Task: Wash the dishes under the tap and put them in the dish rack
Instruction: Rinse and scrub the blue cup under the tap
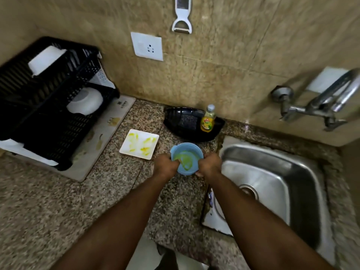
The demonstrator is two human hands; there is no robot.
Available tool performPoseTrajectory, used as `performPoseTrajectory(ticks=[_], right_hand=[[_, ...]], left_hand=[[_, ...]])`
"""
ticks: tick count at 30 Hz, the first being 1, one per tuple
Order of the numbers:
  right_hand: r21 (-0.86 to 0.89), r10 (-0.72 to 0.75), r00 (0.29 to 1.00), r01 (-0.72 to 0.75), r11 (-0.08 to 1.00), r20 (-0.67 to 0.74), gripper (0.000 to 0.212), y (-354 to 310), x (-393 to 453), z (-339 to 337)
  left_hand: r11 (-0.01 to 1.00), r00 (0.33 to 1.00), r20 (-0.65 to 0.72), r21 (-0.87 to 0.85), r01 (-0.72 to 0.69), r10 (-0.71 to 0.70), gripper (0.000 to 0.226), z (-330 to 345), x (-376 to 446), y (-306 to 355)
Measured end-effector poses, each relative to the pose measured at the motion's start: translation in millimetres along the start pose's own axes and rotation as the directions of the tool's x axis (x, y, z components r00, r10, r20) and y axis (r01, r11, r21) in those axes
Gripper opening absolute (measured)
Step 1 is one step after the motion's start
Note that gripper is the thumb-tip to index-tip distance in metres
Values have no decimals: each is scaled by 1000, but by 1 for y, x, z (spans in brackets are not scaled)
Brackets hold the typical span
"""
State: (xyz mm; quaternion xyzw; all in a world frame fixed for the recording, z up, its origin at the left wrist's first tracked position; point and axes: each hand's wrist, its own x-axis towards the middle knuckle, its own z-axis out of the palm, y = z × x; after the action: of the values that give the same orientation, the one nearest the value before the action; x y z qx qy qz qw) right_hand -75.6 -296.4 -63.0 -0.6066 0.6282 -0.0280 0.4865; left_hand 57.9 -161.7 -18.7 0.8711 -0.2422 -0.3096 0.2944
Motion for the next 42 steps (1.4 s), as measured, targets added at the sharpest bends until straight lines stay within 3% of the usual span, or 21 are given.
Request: performPoseTrajectory(ticks=[3,6,8,11,18,22,25,28,33,38,40,42], right_hand=[[176,12,999,-6,984,-33,19,-11,-54,-40],[287,13,998,5,958,-59,16,-3,-75,-78],[300,-15,996,42,953,-91,18,3,-80,-106],[296,-34,989,76,952,-142,18,18,-82,-156],[289,-37,984,87,953,-174,19,55,-68,-269],[296,-69,970,139,945,-235,21,62,-44,-331],[128,-198,851,293,947,-486,58,45,-27,-374],[-9,-307,731,381,925,-609,57,19,-22,-407],[-35,-314,784,350,936,-535,46,9,11,-416],[413,-151,874,363,835,-462,35,29,18,-410],[385,-170,868,373,845,-467,39,34,13,-402],[225,-178,840,331,916,-512,47,38,2,-391]], left_hand=[[983,998,-25,-171,60,-66,35,16,8,-5],[941,996,18,-325,93,-92,51,42,22,7],[932,992,116,-353,86,-48,53,55,13,32],[913,970,244,-397,89,12,38,77,-17,84],[905,931,345,-424,41,119,28,157,-59,176],[884,952,279,-466,20,126,30,189,-69,220],[869,973,199,-494,-7,121,31,199,-76,242],[859,981,154,-511,-26,121,34,203,-84,253],[868,988,106,-494,-49,117,39,199,-89,256],[865,993,41,-495,-77,111,41,196,-89,260],[876,994,16,-475,-90,111,42,196,-87,260],[901,990,-36,-412,-136,133,47,195,-84,260]])
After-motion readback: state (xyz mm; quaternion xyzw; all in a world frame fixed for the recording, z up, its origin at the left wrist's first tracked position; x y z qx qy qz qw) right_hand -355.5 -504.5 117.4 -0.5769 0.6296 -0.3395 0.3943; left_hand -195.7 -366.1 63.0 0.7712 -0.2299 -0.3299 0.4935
